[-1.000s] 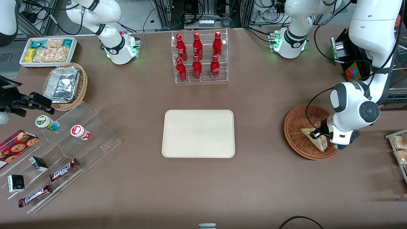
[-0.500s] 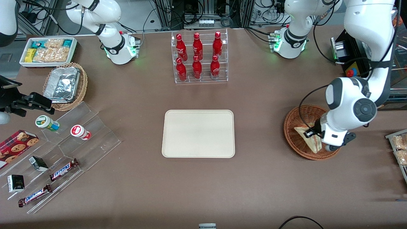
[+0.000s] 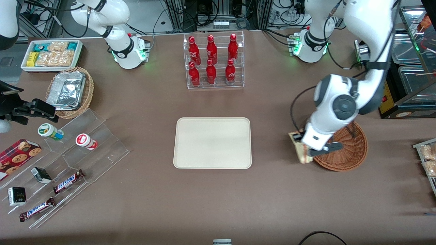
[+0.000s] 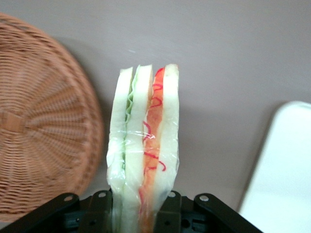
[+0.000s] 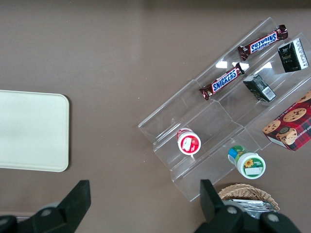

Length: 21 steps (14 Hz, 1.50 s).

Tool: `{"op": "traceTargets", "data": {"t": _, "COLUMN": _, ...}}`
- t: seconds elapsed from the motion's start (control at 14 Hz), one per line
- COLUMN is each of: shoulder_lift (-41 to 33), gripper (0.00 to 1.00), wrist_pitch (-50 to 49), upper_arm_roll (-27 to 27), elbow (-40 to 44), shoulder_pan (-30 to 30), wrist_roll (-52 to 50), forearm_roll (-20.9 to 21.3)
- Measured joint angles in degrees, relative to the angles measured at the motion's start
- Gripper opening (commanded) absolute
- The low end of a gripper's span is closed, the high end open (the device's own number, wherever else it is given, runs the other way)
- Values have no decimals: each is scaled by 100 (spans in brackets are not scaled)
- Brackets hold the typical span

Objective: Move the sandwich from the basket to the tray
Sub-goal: 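Carry the sandwich with the left gripper over the cream tray, then lower the sandwich onto the tray and open the left gripper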

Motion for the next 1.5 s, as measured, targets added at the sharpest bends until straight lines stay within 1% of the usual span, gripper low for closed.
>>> {"op": "traceTargets", "data": {"t": 0.21, "shoulder_lift": 251, "gripper": 26, "wrist_pitch": 0, "upper_arm_roll": -15, "elbow": 255, "shoulder_pan": -656, "wrist_roll": -32, "forearm_roll": -30}}
{"op": "traceTargets", "data": {"t": 0.29, "shoulder_lift": 368, "gripper": 29, "wrist_pitch": 0, "upper_arm_roll": -17, "elbow": 369, "shoulder_pan": -846, "wrist_roll": -67, "forearm_roll": -30}}
{"op": "traceTargets", "data": {"t": 0.36, "shoulder_lift": 485, "gripper": 29, "wrist_pitch": 0, "upper_arm_roll": -18, "elbow": 482, "shoulder_pan": -1009, "wrist_roll": -85, "forearm_roll": -30}}
{"op": "traceTargets", "data": {"t": 0.5, "shoulder_lift": 754, "gripper": 29, "wrist_pitch": 69, "upper_arm_roll": -20, "elbow": 712, "shoulder_pan": -1307, "wrist_roll": -128, "forearm_roll": -34}}
{"op": "traceTargets", "data": {"t": 0.64, "shoulder_lift": 1132, "gripper": 28, "wrist_pitch": 136, "upper_arm_roll": -18, "elbow": 1040, "shoulder_pan": -1579, "wrist_roll": -426, "forearm_roll": -33}}
{"op": "traceTargets", "data": {"t": 0.86, "shoulder_lift": 1701, "gripper": 27, "wrist_pitch": 417, "upper_arm_roll": -15, "elbow": 1476, "shoulder_pan": -1807, "wrist_roll": -588, "forearm_roll": -32}}
{"op": "traceTargets", "data": {"t": 1.07, "shoulder_lift": 1923, "gripper": 30, "wrist_pitch": 558, "upper_arm_roll": -15, "elbow": 1584, "shoulder_pan": -1859, "wrist_roll": -586, "forearm_roll": -32}}
{"op": "traceTargets", "data": {"t": 1.29, "shoulder_lift": 2054, "gripper": 45, "wrist_pitch": 570, "upper_arm_roll": -15, "elbow": 1606, "shoulder_pan": -1921, "wrist_roll": -585, "forearm_roll": -32}}
{"op": "traceTargets", "data": {"t": 1.36, "shoulder_lift": 2078, "gripper": 55, "wrist_pitch": 609, "upper_arm_roll": -15, "elbow": 1608, "shoulder_pan": -1924, "wrist_roll": -584, "forearm_roll": -32}}
{"op": "traceTargets", "data": {"t": 1.43, "shoulder_lift": 2092, "gripper": 67, "wrist_pitch": 665, "upper_arm_roll": -13, "elbow": 1610, "shoulder_pan": -1924, "wrist_roll": -584, "forearm_roll": -31}}
{"op": "traceTargets", "data": {"t": 1.5, "shoulder_lift": 2095, "gripper": 92, "wrist_pitch": 698, "upper_arm_roll": -12, "elbow": 1611, "shoulder_pan": -1924, "wrist_roll": -582, "forearm_roll": -31}}
